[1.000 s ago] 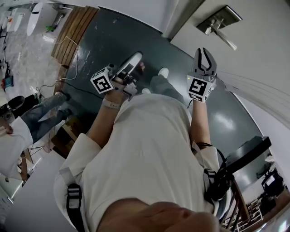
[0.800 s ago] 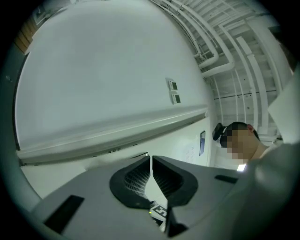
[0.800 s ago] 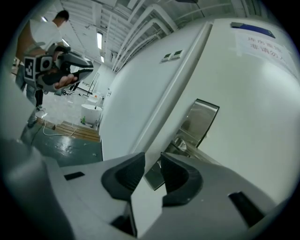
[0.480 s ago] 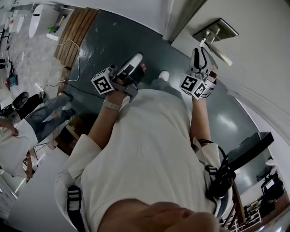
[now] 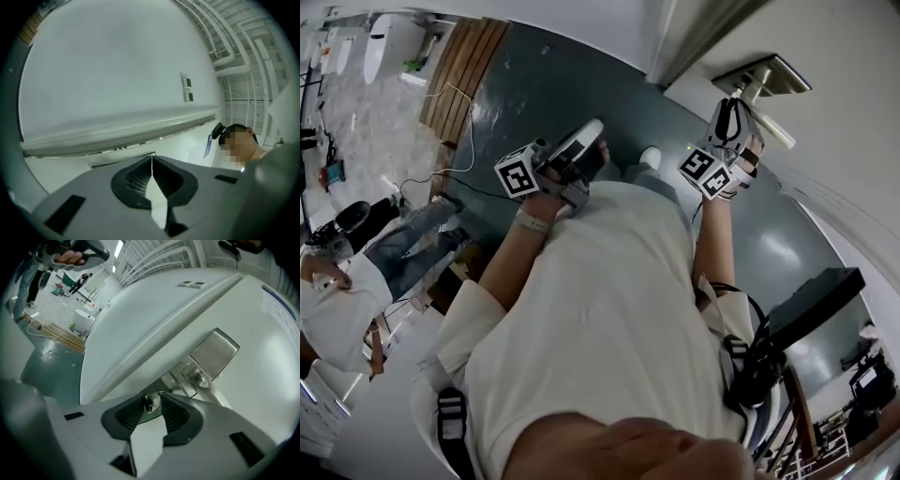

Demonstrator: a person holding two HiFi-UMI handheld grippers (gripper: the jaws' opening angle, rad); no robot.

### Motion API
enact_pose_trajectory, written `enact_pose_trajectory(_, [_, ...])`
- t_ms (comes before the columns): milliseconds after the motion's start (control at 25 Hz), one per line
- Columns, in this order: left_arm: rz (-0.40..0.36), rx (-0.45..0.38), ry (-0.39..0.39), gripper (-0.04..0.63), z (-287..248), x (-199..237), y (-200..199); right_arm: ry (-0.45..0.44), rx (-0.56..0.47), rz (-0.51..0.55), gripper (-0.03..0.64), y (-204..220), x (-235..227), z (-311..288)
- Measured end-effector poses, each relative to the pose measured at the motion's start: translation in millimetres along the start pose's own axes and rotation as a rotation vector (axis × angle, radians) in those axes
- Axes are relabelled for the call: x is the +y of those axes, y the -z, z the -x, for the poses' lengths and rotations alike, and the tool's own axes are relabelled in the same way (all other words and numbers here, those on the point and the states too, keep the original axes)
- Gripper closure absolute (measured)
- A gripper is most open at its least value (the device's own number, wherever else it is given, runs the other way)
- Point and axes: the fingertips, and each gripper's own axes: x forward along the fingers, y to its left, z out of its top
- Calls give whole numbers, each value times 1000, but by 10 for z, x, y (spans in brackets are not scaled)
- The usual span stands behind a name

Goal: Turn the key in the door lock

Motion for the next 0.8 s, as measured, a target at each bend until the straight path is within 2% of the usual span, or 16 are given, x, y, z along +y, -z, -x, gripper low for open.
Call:
enact_pose_trajectory(160, [4, 38, -7, 586, -39, -24, 40, 50, 8, 10, 525, 9, -110, -3])
enact_pose_trajectory(400, [39, 42, -28, 586, -4, 4, -17, 106, 11, -64, 540, 10, -201, 2])
enact_pose_trajectory(520, [13, 63, -32, 586, -9, 41, -24, 118, 6, -168, 550, 4, -242, 5])
enact_pose_trajectory(640, [53, 72, -31, 586, -32, 45, 18, 128, -10, -281, 552, 22, -270, 3])
enact_pose_trajectory(800, [15, 110, -51, 586, -45, 76, 30, 114, -58, -529, 552, 23, -307, 5])
